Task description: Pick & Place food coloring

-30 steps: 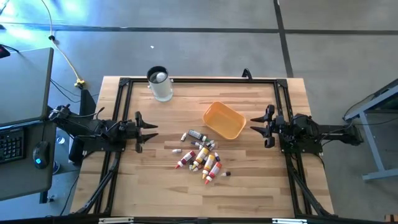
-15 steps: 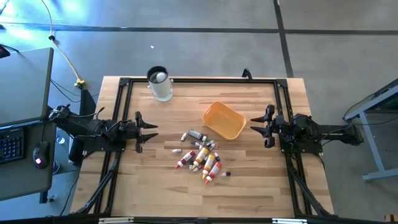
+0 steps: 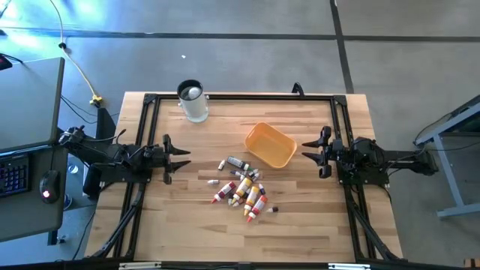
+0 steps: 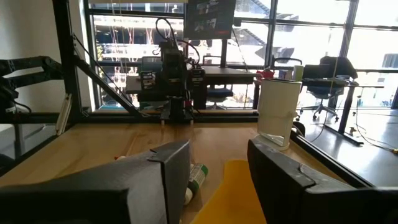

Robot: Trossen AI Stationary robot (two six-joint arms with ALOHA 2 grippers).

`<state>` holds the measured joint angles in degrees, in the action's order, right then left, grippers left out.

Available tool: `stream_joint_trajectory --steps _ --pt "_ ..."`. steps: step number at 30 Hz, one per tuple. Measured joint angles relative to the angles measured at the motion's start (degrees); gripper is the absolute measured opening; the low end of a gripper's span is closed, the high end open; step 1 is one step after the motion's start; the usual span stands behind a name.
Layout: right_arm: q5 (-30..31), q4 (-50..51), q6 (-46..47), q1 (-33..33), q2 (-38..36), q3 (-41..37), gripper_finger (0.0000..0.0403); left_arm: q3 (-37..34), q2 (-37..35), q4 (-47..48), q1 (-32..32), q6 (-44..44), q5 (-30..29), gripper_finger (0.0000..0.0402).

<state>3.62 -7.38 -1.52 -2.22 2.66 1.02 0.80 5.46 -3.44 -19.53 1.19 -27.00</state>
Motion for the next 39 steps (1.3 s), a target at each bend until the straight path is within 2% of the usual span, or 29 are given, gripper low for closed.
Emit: stream_joint_trajectory --steps 25,39 --pt "0.0 0.0 0.0 0.0 0.0 0.0 0.0154 0.0 0.0 -2.3 0.0 0.0 0.0 0.0152" --pt "0.0 0.0 0.0 0.0 0.0 0.0 0.0154 0.0 0.0 -4.1 0.0 -3.0 3.7 0.0152"
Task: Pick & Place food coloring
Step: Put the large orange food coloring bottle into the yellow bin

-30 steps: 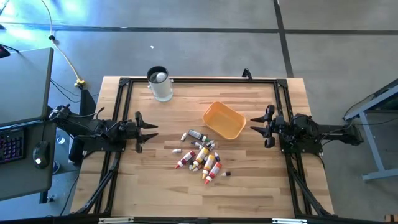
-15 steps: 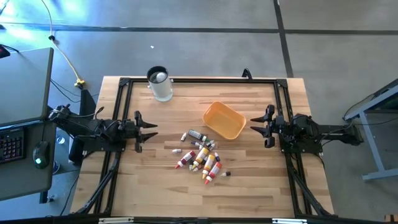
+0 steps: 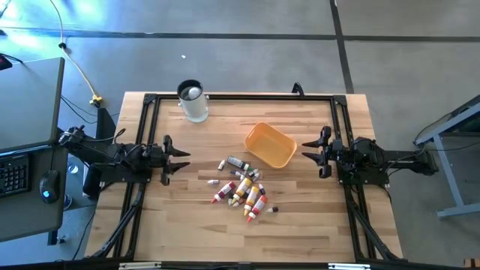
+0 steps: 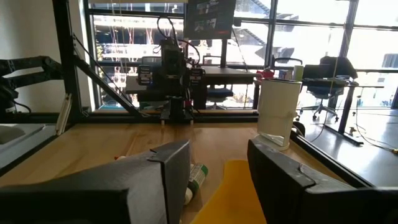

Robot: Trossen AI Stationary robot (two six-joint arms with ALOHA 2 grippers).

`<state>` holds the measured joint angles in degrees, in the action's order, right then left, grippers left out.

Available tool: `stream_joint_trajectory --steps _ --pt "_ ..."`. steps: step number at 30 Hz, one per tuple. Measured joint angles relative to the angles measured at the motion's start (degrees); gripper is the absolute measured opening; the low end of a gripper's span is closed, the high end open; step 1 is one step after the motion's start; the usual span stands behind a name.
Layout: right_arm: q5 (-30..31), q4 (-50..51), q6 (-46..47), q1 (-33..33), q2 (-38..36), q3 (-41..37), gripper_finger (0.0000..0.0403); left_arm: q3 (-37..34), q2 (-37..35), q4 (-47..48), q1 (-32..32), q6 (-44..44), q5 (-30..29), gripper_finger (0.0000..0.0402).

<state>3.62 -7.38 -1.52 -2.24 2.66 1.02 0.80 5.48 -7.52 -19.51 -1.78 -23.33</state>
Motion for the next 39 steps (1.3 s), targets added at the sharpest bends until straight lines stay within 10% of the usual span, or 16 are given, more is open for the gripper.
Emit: stream_joint_trajectory --steps 21,29,39 --pt "3.7 -5.6 1.0 0.0 0.0 0.0 0.0154 10.6 6.1 1.8 0.0 -1.7 -10.4 0.0152" --pt "3.6 -9.3 0.3 0.0 3.3 0.0 0.0153 16.1 19.2 4.6 0.0 -5.8 -17.6 0.0152" --pt "-2.1 -25.9 5.1 0.0 24.4 0.0 0.0153 24.4 40.5 8.9 0.0 -18.4 -18.8 0.0152"
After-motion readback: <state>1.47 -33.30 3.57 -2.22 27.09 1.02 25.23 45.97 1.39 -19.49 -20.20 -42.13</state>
